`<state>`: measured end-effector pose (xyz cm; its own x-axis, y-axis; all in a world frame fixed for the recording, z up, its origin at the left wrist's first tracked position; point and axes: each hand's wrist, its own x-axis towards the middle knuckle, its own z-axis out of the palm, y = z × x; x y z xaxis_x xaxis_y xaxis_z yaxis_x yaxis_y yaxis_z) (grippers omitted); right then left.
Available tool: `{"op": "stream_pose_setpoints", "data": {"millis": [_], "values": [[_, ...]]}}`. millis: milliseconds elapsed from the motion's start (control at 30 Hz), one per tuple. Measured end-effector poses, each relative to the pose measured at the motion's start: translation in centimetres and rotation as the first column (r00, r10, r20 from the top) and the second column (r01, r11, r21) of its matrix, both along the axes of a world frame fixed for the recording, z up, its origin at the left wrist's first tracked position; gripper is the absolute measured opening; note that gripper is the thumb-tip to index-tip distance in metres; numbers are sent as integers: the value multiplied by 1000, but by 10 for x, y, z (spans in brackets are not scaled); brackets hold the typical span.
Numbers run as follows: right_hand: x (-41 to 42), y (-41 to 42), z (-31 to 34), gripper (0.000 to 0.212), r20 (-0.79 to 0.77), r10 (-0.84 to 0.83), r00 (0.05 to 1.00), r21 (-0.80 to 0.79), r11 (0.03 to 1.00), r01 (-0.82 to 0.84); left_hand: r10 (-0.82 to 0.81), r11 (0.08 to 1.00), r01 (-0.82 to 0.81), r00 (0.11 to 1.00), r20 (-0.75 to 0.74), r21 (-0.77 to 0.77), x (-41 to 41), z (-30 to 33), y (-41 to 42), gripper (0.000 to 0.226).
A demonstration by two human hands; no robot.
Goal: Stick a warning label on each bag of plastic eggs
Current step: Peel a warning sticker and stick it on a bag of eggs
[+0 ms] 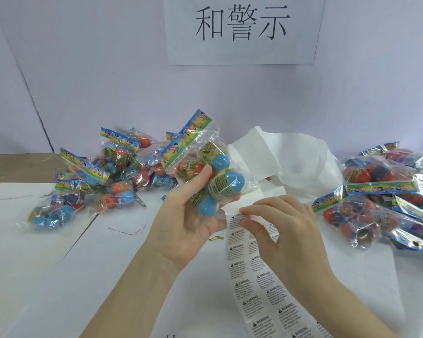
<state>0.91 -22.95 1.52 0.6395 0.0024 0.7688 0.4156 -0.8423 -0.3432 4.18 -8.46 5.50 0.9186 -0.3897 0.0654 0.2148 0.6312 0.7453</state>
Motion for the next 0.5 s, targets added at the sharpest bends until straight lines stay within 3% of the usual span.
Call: {"op": "stream_pose_setpoints", "data": {"millis": [100,300,500], "values": [[-1,0,0,5,9,-4,1000,-21,1000,4,-4,1000,4,1000,-3,24,1,-2,0,24],[2,-2,-1,16,-124,46,991,88,996,-35,-29,994,24,999,44,105,1,-4,0,18],[1,-3,1,8,0,-8,1000,-33,999,8,-47,992,38,997,68,119,0,-4,1,18]]}}
